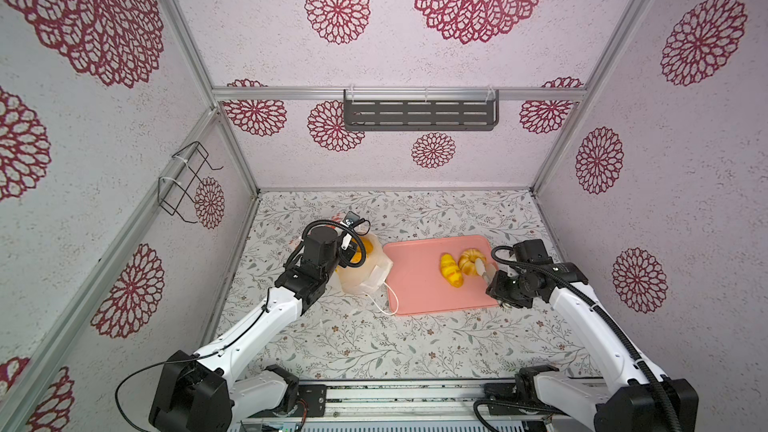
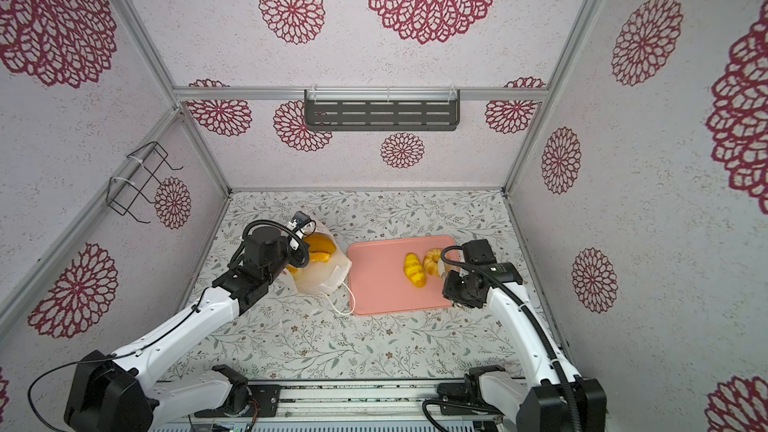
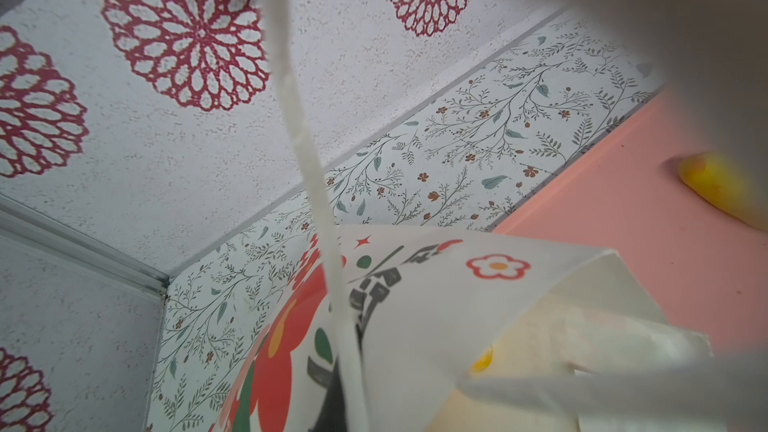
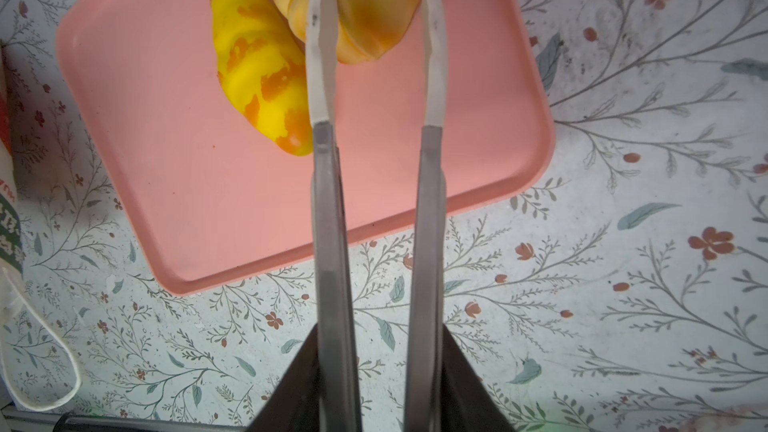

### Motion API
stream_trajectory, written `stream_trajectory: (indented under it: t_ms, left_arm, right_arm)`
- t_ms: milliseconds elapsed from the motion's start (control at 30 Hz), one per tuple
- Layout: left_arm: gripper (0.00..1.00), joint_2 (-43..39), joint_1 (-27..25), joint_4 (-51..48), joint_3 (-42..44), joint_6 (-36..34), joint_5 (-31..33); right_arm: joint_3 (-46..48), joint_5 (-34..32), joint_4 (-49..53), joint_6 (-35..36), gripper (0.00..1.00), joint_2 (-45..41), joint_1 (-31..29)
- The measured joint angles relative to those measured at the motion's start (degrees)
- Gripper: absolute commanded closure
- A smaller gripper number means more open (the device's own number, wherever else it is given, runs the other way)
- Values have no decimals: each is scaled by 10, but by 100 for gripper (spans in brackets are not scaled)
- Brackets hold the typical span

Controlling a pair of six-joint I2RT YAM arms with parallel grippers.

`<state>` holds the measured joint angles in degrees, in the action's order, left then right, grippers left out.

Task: Take the fake bread out of the paper bag
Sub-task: 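Open the tongs with the right gripper to release the roll, then move the open tongs with the right gripper back into the bag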

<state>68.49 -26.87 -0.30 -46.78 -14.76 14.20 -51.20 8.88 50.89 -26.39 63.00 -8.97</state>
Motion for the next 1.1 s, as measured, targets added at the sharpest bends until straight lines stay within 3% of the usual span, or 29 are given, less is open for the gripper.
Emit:
stream_trajectory:
  t_ms: [200, 367, 433, 567, 767, 900, 1100]
  left_arm:
    - [100, 0, -1, 0, 0, 0, -1]
    - [100, -1, -2, 0, 0, 0, -7]
    - [100, -2, -2, -1, 0, 0, -7]
    - [100, -3, -2, -1, 0, 0, -10]
    - [100, -3, -2, -1, 0, 1, -15]
    - [100, -3, -2, -1, 0, 1, -18]
    - [100, -3, -2, -1, 0, 3, -21]
  right_arm:
    - [-36, 11, 34, 9, 62, -9, 0]
    - [-93, 77, 54, 31, 66, -24, -21]
    - [-113, 101, 57, 34, 67, -30, -54]
    - [-150, 135, 41, 26, 68, -37, -181]
    - [-177, 135, -15, 2, 68, -7, -353]
    - [-182, 132, -56, -7, 70, 54, -405]
    - [-190, 122, -101, -16, 70, 132, -419]
